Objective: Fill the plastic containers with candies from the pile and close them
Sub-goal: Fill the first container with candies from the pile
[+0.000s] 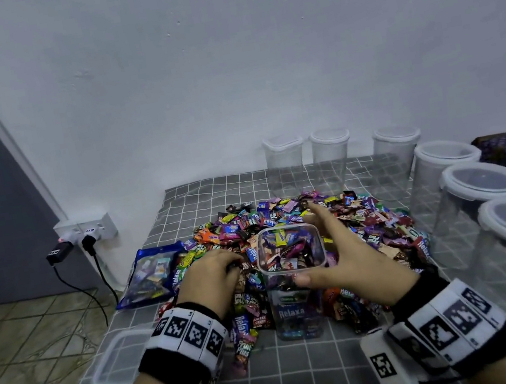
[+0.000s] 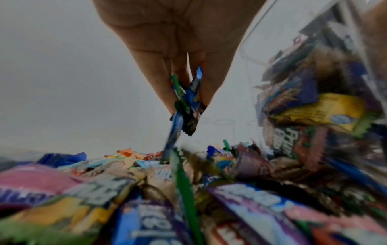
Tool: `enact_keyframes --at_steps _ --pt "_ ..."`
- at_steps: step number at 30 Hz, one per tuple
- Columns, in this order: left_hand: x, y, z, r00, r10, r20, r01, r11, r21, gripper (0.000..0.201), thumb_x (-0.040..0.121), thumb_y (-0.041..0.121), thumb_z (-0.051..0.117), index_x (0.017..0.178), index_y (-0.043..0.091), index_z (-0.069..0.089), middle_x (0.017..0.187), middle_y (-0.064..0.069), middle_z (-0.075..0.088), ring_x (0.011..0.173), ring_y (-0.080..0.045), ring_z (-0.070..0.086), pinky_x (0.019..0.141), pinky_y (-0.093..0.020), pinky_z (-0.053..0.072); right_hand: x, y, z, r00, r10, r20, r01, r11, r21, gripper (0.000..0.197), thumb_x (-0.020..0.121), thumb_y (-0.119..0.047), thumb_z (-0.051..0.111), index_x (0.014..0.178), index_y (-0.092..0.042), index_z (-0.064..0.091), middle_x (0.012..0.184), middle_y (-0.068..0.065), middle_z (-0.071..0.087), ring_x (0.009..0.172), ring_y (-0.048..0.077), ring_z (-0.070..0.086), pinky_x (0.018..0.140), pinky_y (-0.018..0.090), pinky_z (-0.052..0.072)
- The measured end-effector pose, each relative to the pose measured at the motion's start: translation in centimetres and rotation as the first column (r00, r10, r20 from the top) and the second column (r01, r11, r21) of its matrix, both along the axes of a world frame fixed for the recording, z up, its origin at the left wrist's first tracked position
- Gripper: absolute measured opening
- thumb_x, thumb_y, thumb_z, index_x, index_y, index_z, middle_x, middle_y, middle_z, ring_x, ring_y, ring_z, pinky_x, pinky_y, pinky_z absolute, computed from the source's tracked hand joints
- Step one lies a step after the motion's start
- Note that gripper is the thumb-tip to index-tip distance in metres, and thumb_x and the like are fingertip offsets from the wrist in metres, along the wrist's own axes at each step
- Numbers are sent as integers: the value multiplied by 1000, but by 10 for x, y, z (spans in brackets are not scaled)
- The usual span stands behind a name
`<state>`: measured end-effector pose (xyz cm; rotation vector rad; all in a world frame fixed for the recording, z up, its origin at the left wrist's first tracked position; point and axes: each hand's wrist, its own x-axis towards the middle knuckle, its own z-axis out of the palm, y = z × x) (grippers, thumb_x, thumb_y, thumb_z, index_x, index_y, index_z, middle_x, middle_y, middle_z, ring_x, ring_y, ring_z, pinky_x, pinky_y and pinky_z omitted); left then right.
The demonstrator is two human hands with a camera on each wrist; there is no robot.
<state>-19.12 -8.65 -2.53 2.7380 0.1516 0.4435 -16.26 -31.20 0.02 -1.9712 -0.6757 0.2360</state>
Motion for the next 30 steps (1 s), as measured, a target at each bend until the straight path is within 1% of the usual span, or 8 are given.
enact_keyframes --at_steps 3,7,10,16,20,24,27,30 --pt "-4 2 3 1000 11 28 -10 999 -34 25 90 18 58 113 21 68 116 7 64 106 -11 56 92 -20 39 -3 1 -10 999 12 -32 -12 1000 11 98 69 -31 82 140 -39 15 123 -31 40 106 -20 43 88 -4 31" --pt "-8 1 7 996 44 83 -34 992 -122 22 89 15 61 108 20 70 110 6 65 94 -8 53 85 -17 37 -1 3 -14 1000 -4 12 4 998 60 64 67 -26 83 115 -42 44 120 -19 55 107 -12 51 88 8 41" --pt "-10 -1 13 990 54 128 -33 986 -163 21 88 14 63 107 19 70 108 5 66 90 -5 51 87 -20 41 0 2 -15 1000 1 19 -3 997 81 61 67 -27 83 113 -42 46 118 -18 57 106 -11 53 86 6 41" --pt "-10 -4 44 953 59 297 24 963 -270 21 84 11 66 103 18 72 99 1 67 82 -10 58 80 -22 46 1 1 -18 1000 4 14 -5 996 86 67 66 -32 83 121 -36 45 119 -17 57 108 -5 54 94 19 43" --pt "-10 -16 68 919 11 395 134 932 -336 20 84 9 66 101 19 72 91 11 63 79 1 58 73 -9 46 0 2 -18 1000 -3 10 2 998 68 67 66 -34 82 120 -38 43 119 -18 57 108 -7 53 91 15 42" --pt "-6 -36 76 914 -105 391 274 872 -406 19 82 7 68 95 20 73 86 18 63 77 2 61 71 -12 50 -1 1 -17 1000 -8 4 8 997 70 68 66 -34 82 121 -37 43 120 -18 56 107 -8 53 89 10 42" --pt "-2 -47 72 924 -153 352 315 824 -470 23 81 9 69 89 31 71 89 16 67 84 -5 63 79 -31 55 -2 1 -16 1000 -6 -3 6 995 95 63 67 -27 83 114 -41 42 115 -21 56 101 -16 52 79 0 39" --pt "-2 -53 65 931 -201 305 335 802 -495 24 82 11 69 89 34 70 91 13 67 86 -9 64 81 -36 55 -2 2 -18 1000 -3 -8 4 993 117 64 67 -24 83 116 -37 44 114 -17 59 100 -13 55 81 3 41"
